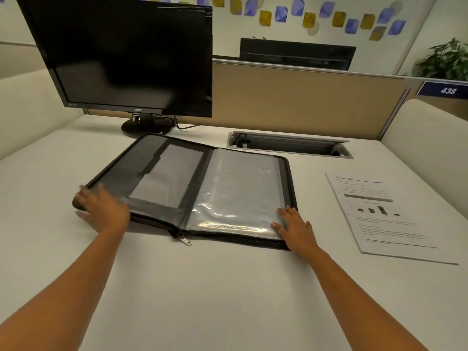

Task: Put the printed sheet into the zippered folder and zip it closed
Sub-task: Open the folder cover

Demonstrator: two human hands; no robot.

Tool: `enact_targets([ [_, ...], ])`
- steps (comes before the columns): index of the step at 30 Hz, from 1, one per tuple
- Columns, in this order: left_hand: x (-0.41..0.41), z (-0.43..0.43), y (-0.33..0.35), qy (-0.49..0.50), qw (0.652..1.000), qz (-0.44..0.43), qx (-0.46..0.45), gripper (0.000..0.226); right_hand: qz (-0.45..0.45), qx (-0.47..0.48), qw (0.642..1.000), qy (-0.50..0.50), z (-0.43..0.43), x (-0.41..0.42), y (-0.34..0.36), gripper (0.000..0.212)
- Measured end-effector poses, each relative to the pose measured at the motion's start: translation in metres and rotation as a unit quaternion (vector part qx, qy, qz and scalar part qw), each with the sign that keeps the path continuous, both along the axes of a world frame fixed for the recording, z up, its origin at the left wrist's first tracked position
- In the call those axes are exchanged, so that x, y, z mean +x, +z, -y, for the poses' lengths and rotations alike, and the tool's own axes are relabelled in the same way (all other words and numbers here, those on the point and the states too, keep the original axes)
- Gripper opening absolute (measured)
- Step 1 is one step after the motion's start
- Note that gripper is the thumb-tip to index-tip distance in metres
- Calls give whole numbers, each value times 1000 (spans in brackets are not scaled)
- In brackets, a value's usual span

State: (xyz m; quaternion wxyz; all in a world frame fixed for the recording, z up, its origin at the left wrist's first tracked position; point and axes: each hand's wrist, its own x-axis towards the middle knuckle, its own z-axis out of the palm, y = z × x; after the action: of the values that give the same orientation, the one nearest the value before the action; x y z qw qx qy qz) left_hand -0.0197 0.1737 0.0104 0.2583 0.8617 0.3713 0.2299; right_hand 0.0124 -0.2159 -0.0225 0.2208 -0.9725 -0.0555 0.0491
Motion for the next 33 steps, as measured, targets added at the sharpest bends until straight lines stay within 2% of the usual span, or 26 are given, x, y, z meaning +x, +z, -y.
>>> enact_targets([
  [3, 0, 3, -14, -151, 975, -131, 94, 56, 22, -6, 1000, 6, 5, -5, -3, 46],
  [6, 0, 5, -19, -212, 957, -171, 97, 48, 40, -8, 999, 5, 11, -8, -4, 43],
  [9, -4, 13, -18, -203, 957, -174, 114, 43, 40, -10, 999, 6, 19, -9, -4, 43],
  [13, -9, 32, -11, -162, 959, -149, 177, 26, 37, 7, 999, 6, 37, -14, -2, 42],
  [19, -2, 36, 9, -169, 942, -180, 229, 48, 49, 29, 998, -12, 74, -32, 3, 38],
  [24, 12, 48, 22, -183, 925, -239, 231, 46, 56, 36, 997, -23, 84, -42, 8, 37],
  [27, 15, 61, 26, -206, 927, -210, 230, 45, 67, 60, 995, -31, 81, -43, 10, 36],
  [30, 21, 86, 31, -266, 941, -157, 138, 43, 82, 97, 990, -59, 77, -40, 11, 32],
  [33, 28, 130, 35, -339, 932, -120, 55, 38, 112, 132, 979, -106, 82, -33, 16, 27],
])
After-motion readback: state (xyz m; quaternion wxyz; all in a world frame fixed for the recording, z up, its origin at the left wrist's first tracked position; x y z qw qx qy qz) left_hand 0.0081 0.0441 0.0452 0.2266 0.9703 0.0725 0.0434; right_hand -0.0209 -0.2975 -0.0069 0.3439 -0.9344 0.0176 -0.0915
